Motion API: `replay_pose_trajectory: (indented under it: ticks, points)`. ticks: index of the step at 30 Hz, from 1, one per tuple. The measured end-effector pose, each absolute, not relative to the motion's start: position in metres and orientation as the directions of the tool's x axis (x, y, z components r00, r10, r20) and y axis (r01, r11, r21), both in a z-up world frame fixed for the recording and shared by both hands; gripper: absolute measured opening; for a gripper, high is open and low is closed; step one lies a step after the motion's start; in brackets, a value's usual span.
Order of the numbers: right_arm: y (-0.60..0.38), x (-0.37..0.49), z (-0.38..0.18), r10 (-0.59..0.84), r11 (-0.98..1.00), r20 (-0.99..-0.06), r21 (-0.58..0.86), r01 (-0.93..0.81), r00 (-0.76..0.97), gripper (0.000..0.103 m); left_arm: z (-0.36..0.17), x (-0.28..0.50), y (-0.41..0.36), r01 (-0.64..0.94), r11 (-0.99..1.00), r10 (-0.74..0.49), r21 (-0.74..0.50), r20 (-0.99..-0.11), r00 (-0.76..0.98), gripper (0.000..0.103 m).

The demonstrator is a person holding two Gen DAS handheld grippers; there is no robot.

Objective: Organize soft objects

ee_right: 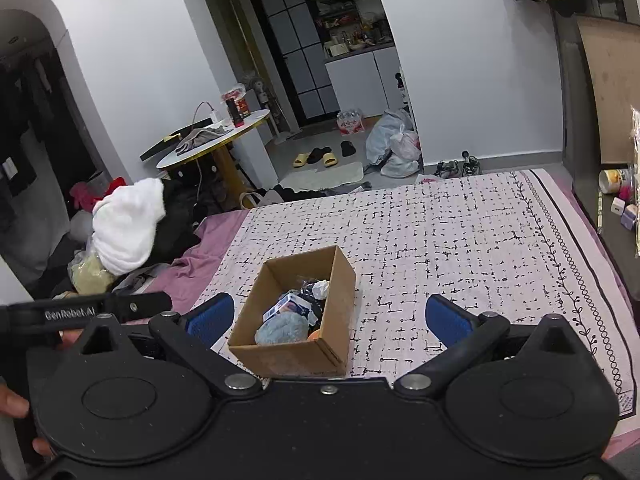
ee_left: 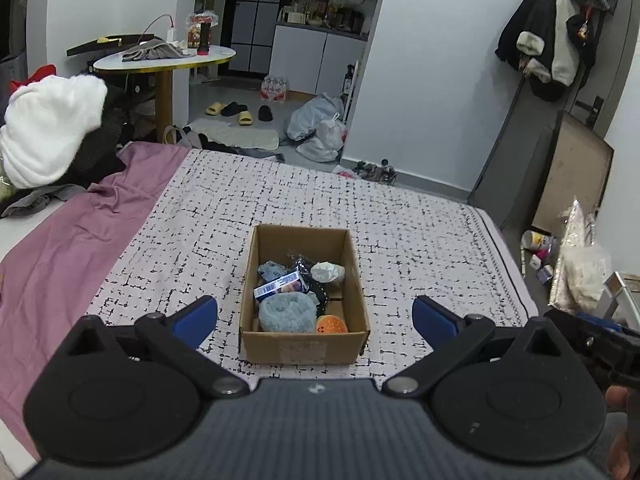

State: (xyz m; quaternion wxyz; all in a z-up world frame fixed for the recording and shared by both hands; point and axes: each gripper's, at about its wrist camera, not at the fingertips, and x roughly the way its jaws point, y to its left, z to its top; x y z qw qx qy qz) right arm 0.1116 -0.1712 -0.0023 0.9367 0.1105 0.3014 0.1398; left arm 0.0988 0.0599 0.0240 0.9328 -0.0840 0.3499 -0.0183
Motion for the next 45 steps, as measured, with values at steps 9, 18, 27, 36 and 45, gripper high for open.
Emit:
replay_pose_trajectory:
  ticks: [9, 18, 27, 36, 45]
  points:
    - [-0.172, 0.087, 0.010, 0.322, 0.940, -0.511, 0.272, -0.205, 0.797, 0.103, 0.032, 0.075, 0.058, 0.001, 0.990, -0.093, -0.144, -0.633, 0.768, 0.103]
    - [-0.172, 0.074, 0.011, 0.339, 0.935, -0.502, 0.274, -0.225, 0.796, 0.103, 0.031, 0.054, 0.048, 0.027, 0.994, -0.090, -0.110, -0.629, 0.772, 0.103]
    - [-0.172, 0.064, 0.011, 0.347, 0.933, -0.494, 0.272, -0.237, 0.798, 0.103, 0.031, 0.046, 0.045, 0.023, 0.994, -0.086, -0.109, -0.623, 0.777, 0.103]
    - [-0.170, 0.062, 0.013, 0.347, 0.934, -0.498, 0.260, -0.245, 0.795, 0.103, 0.028, 0.040, 0.042, 0.020, 0.994, -0.086, -0.112, -0.627, 0.774, 0.103]
    - [-0.170, 0.061, 0.011, 0.349, 0.934, -0.503, 0.255, -0.250, 0.791, 0.103, 0.027, 0.039, 0.043, 0.012, 0.994, -0.080, -0.111, -0.629, 0.774, 0.103]
